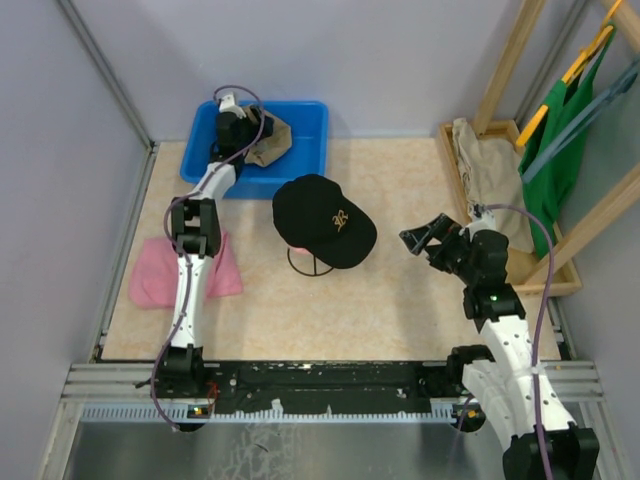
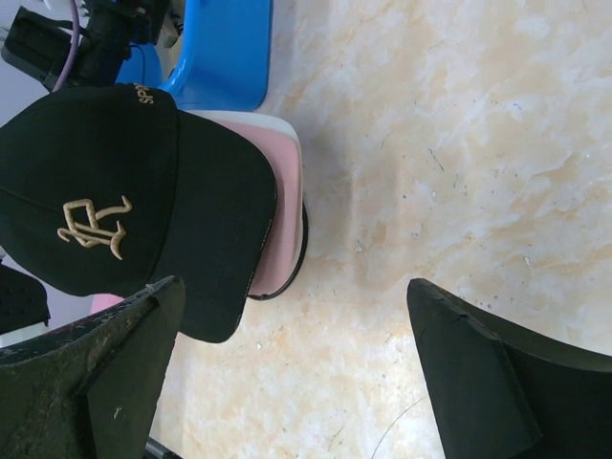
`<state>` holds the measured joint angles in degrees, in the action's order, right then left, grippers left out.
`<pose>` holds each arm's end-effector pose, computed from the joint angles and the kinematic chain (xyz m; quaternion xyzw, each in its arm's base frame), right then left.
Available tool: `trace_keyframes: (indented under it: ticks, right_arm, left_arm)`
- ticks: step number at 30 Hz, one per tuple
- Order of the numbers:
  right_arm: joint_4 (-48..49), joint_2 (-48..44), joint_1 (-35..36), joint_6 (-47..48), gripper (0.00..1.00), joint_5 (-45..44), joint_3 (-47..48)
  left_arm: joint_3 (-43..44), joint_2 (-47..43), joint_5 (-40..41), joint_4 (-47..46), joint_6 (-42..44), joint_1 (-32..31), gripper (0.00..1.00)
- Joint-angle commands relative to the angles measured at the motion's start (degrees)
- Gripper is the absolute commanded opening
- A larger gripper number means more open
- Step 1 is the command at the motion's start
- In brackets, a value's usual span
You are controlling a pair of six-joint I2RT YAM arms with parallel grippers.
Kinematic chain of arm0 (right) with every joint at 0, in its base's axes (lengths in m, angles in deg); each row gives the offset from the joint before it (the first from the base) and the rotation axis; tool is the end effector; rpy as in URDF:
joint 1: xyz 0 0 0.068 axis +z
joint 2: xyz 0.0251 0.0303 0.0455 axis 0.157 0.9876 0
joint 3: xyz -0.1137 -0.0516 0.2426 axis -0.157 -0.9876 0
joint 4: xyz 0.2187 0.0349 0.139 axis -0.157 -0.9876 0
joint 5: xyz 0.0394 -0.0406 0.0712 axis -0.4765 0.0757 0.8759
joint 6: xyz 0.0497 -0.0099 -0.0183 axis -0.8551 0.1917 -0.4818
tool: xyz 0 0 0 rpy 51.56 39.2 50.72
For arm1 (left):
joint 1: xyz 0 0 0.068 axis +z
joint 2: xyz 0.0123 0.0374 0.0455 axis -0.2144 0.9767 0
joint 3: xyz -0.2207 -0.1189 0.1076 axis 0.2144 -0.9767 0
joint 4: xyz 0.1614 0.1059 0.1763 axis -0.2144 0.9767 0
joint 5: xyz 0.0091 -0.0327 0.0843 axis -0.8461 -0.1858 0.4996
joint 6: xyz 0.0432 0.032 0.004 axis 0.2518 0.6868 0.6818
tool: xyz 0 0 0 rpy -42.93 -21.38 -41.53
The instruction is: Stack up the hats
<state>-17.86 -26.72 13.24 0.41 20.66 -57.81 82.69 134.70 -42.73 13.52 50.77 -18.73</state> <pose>0.1701 0.0232 0.2566 0.1778 0.7951 0.3356 0.4728 0.6208 -0.0719 0.1650 -0.0750 0.7363 -0.1946 0.6437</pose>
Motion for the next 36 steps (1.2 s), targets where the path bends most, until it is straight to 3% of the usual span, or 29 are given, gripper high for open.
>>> trace_keyframes:
  ticks: [1,7,14,17,26,36]
  right_arm:
    - [-0.4,-2.2,-0.4,0.3,0.99,-1.4,3.9]
    - [-1.1,-2.7,-0.5,0.5,0.98,-1.6,4.5]
    - [-0.8,-3.4,-0.4,0.2,0.96,-1.5,3.6]
    - [-0.5,-3.5,-0.4,0.2,0.96,-1.4,3.1]
    - [3.7,-2.1,-0.4,-0.5,0.94,0.9,1.2]
    - [7.1,-1.6,-0.5,1.1,0.93,3.9,1.8]
  left_arm:
    - [1.6,1.9,3.4,-0.5,-1.7,1.6,0.86]
    - [1.4,2.1,2.1,-2.4,-4.0,2.9,0.64]
    - [0.5,1.9,-4.3,-5.2,-7.8,4.7,0.22]
    - [-1.2,0.8,-9.1,-7.1,-10.9,6.0,0.0]
    - [-16.7,-10.7,-27.5,-15.9,-22.1,7.9,0.0]
    - [-28.3,-29.8,-38.9,-21.2,-26.2,9.1,0.0]
